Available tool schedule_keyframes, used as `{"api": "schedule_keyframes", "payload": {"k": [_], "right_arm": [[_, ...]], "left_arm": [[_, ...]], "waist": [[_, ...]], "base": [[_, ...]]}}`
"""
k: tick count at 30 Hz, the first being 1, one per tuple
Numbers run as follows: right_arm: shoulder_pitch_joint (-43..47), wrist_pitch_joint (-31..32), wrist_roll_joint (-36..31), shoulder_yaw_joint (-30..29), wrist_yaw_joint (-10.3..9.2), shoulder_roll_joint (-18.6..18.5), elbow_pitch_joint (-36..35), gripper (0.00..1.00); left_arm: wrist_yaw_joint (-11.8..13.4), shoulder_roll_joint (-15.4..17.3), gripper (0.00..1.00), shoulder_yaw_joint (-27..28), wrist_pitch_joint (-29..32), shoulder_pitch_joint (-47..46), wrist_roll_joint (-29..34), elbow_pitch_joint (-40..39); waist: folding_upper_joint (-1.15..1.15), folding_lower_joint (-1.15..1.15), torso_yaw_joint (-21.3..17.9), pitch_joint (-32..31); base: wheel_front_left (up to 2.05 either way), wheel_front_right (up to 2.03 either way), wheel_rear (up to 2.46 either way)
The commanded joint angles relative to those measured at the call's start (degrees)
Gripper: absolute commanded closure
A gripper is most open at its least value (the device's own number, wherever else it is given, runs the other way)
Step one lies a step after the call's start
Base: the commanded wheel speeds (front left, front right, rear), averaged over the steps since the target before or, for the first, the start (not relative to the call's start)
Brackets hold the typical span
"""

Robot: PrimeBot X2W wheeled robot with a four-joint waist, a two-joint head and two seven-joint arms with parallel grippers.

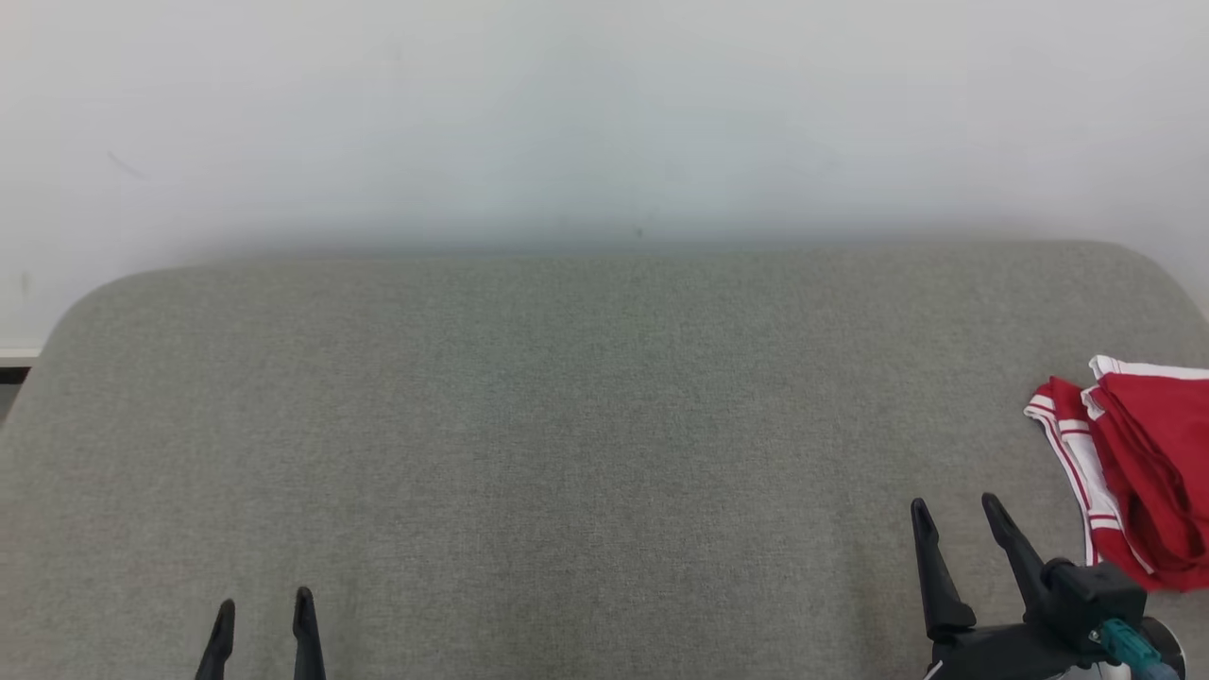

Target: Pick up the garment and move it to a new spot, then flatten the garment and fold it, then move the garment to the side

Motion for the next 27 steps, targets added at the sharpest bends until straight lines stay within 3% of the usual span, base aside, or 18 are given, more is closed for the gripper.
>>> {"api": "schedule_keyframes", "payload": {"k": [1,12,27], "right_arm": [[0.8,-0.4,-0.4,-0.2,-0.16,0.3,0.3,0.0],[2.7,-3.1,-1.5,-2.8,-0.16,2.2,4.2,0.0],[2.4,-3.7,-0.9,-2.1,-0.16,3.1,5.4,0.0]], "left_arm": [[0.0,0.0,0.0,0.0,-0.2,0.9,0.6,0.2],[-1.2,0.0,0.0,-0.5,-0.2,2.0,1.6,1.6],[-1.8,0.0,0.0,-1.2,-0.2,0.2,1.3,1.9]], "waist": [[0.01,0.01,1.0,-1.2],[0.01,0.01,0.9,-2.7],[0.01,0.01,-0.7,-2.2]], "base": [[0.0,0.0,0.0],[0.0,0.0,0.0],[0.0,0.0,0.0]]}}
